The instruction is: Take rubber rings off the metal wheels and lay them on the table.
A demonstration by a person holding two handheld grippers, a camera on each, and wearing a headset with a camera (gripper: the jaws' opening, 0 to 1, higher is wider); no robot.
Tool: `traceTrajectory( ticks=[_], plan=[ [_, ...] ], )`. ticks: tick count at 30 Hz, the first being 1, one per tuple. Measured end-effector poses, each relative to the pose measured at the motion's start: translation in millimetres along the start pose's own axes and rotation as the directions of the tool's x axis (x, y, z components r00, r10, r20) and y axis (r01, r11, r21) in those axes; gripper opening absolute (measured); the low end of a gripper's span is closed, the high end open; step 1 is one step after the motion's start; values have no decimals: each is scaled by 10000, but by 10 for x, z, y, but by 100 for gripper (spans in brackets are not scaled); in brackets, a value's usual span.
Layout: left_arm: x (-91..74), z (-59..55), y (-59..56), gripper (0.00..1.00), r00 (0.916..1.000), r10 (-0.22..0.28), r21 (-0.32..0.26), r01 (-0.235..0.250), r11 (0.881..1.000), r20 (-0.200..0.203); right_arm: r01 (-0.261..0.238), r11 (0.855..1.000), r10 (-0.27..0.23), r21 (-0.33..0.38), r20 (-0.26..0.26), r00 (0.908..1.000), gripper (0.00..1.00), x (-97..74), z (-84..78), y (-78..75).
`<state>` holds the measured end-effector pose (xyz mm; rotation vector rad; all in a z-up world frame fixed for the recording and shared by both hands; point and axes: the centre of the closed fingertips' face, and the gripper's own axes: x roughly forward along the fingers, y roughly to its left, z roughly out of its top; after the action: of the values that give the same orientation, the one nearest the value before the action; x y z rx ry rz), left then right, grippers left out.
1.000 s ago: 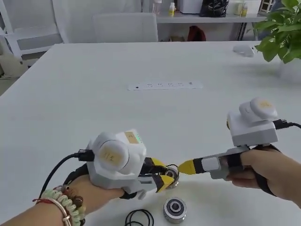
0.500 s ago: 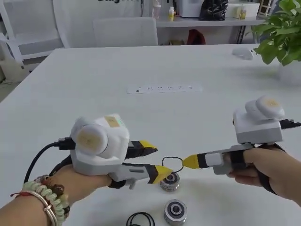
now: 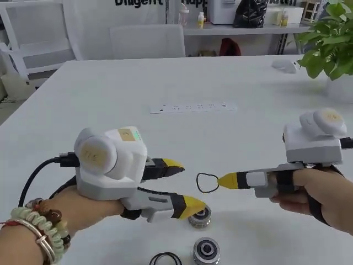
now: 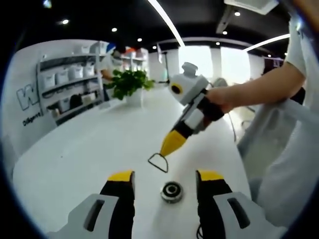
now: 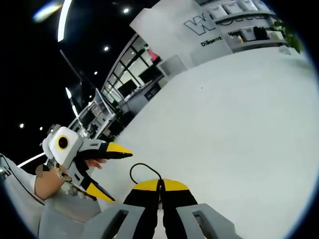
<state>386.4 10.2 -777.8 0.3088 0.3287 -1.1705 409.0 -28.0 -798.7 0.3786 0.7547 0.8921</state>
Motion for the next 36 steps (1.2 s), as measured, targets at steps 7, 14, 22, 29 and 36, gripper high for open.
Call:
traceTrajectory(
  ticks=[7, 14, 22, 29, 36],
  plan=[
    [-86, 166, 40, 57, 9991, 4, -24, -3, 10000, 432, -42, 9998, 49, -190, 401, 9992, 0, -43, 125, 63],
    [-249, 378, 96, 66, 9976, 202, 162, -213, 9996, 659, -214, 9991, 230, -372, 451, 9987, 0, -34, 140, 154],
    [-572, 540, 31, 77, 9951, 413, 398, -451, 9982, 899, -531, 9954, 595, -800, 805, 9950, 0, -85, 260, 336],
    [-868, 490, -94, 82, 9963, 564, 472, -595, 9971, 642, -893, 9899, 1009, -1100, 1043, 9894, 0, -117, 348, 469],
    [-1163, 371, -205, 86, 9944, 870, 251, -886, 9957, 598, -1396, 9712, 1666, -1931, 1316, 9772, 0, -162, 436, 669]
  ],
)
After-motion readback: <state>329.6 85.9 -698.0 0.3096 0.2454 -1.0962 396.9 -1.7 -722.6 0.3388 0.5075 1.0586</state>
